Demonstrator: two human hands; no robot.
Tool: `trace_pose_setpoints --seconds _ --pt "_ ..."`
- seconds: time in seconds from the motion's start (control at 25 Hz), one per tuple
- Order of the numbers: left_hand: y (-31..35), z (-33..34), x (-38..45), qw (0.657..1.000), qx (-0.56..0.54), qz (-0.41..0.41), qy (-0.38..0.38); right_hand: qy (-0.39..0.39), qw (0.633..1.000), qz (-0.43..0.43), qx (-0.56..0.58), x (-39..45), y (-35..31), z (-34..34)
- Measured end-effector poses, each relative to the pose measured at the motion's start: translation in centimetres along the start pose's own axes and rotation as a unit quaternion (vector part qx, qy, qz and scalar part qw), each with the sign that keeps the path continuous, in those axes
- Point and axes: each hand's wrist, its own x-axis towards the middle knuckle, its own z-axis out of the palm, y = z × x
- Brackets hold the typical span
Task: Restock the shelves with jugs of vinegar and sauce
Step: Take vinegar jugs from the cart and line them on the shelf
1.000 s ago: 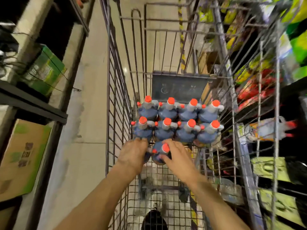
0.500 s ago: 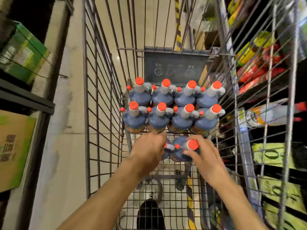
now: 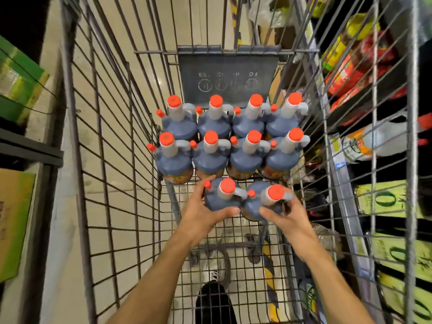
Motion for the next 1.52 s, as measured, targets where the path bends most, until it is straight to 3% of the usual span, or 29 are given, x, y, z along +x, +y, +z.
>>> trace_pose_setpoints --seconds 0.16,0.48,0.76,0.92,1.24,1.52 --pt "-1.4 -0.2 1.5 1.000 -0.012 -0.011 -0.021 0.008 0.999 0.023 0.033 1.7 2.4 0.8" --pt "0.0 0.5 2.6 0.998 -0.055 -0.004 0.026 0.036 0.994 -0.073 0.067 1.8 2.4 1.6" --pt "2.3 0.8 0.5 0.995 -0.101 -0.023 0.014 0.100 0.975 -0.081 0.180 -0.3 0.4 3.7" --pt "5.8 -0.3 -2.2 0.995 -0.084 0.014 -0.059 0.104 0.961 -0.085 0.240 -3.4 -2.4 3.1" --pt "15.4 -2.4 -13.0 0.982 -0.065 0.103 -0.142 0.142 0.941 -0.120 0.284 -16.3 -10.3 2.2" --pt "23.2 -3.3 -27.4 0.950 -0.030 0.183 -0.252 0.256 0.887 -0.208 0.324 -35.1 -17.3 3.4"
